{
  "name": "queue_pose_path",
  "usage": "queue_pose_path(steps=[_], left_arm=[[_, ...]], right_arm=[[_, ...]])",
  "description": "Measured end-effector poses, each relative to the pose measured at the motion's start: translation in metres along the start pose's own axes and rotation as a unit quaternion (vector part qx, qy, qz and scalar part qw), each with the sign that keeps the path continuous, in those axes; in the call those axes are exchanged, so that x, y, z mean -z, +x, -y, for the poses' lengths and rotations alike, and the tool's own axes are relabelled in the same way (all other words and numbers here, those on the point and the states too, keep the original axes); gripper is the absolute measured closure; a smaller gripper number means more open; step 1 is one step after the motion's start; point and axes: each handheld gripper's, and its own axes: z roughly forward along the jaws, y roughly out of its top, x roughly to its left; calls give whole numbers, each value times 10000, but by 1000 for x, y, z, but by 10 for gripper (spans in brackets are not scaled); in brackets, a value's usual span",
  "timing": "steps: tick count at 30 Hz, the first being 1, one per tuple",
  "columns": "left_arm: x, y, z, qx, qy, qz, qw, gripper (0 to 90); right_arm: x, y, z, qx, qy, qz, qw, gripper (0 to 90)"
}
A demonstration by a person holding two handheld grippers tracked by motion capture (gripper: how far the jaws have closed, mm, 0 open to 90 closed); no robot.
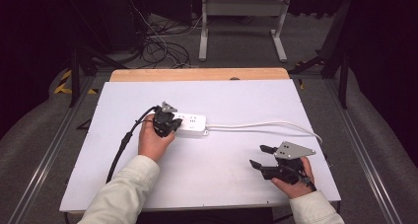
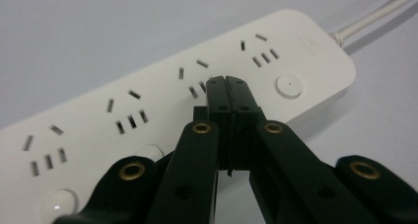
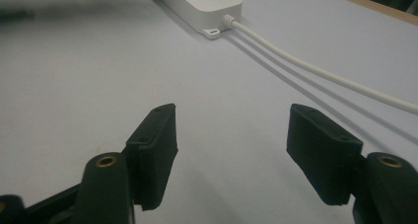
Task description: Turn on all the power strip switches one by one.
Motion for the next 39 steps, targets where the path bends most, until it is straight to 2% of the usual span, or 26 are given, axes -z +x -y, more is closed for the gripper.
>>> queue_pose_path(steps=[1,3,6,7,8,14,24,26,28,35,39], left_arm=[[3,0,1,80,-176,60,9998,899],[8,1,-2,257,-313,238,9989,899],[16,1,-6,273,-460,298,9981,899],[18,1,-7,221,-475,295,9982,899],[19,1,-7,262,-470,339,9980,899],[21,1,-6,127,-471,195,9986,898],[19,1,-7,216,-486,390,9978,898],[18,0,-8,184,-484,370,9980,898],[16,-3,-9,234,-472,535,9972,898],[3,-25,-14,-5,-353,722,9968,898],[-7,-28,-14,-3,-244,676,9974,898]], right_arm=[[0,0,0,1,0,9,10000,360],[1,-1,0,-11,-9,7,10000,360],[0,0,0,-5,3,21,10000,360],[0,0,0,2,-1,12,10000,360],[0,0,0,3,3,22,10000,360],[0,0,0,1,-2,15,10000,360],[0,0,0,0,-7,14,10000,360],[1,0,0,5,-11,18,10000,360],[1,0,0,5,-11,19,10000,360],[1,0,0,14,-7,10,10000,360],[1,0,0,14,-7,12,10000,360]])
